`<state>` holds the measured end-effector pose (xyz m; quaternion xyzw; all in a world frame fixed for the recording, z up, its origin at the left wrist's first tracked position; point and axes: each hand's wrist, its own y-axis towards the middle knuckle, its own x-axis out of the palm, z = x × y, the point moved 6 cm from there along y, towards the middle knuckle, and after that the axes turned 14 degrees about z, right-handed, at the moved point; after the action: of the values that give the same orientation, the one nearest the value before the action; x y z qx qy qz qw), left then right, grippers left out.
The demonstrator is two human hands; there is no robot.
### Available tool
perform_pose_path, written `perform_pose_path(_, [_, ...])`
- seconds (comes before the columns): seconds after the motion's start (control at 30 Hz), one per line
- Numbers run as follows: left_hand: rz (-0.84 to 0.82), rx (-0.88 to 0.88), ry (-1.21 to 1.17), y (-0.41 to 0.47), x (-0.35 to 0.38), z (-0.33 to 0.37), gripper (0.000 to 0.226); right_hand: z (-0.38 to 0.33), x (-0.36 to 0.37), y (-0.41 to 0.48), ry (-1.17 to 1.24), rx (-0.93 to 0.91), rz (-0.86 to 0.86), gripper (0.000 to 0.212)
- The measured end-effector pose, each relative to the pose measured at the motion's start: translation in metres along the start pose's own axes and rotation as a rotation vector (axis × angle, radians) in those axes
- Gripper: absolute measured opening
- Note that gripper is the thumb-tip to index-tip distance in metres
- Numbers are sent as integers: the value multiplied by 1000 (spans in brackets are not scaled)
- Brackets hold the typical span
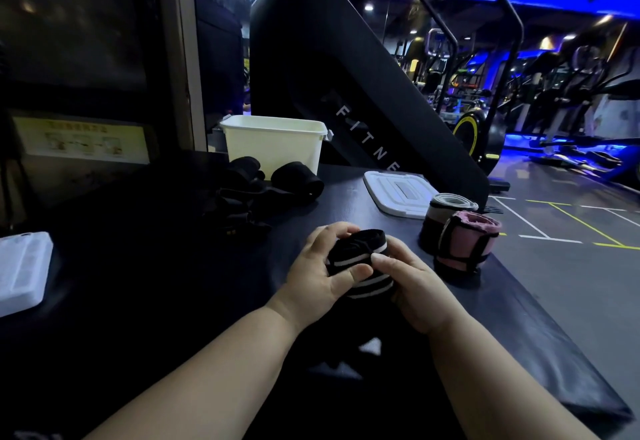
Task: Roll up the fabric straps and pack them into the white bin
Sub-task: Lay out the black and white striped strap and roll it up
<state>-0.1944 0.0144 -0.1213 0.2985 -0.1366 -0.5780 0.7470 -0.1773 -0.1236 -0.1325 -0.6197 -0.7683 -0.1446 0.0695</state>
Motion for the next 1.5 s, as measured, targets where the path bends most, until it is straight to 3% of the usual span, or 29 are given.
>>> perform_pose_path(0.1, [-18, 18, -30, -2, -1, 5, 40, -2, 0, 1, 4, -19, -11, 53])
perform_pose_path(0.2, [-31, 20, -60, -2, -3, 5, 38, -3, -3, 0, 19, -17, 26, 31])
perform_pose_path(0.63, [1, 93, 2, 0, -4, -2, 29, -3, -3, 0, -129, -79, 92, 30])
perform_pose_path(0.77, [60, 95, 36, 2, -6, -5, 27, -1, -5, 2, -153, -88, 135, 18])
perform_pose_path(1.07, [306, 152, 146, 4, -12, -2, 47, -1, -8, 4, -69, -31, 189, 14])
perform_pose_path(1.23, [362, 195, 188, 2, -14, 3, 43, -2, -8, 3, -34, -3, 214, 11])
perform_pose_path(1.3, [352, 247, 246, 0, -12, 5, 43, 0, -11, 3, -17, 7, 247, 23])
perform_pose_path(1.4, [354, 303, 289, -2, -10, 7, 38, 0, -16, 4, 21, 31, 313, 16])
perform_pose_path(1.5, [320, 303, 294, -1, -7, 9, 34, -1, -17, 1, 58, 77, 363, 69])
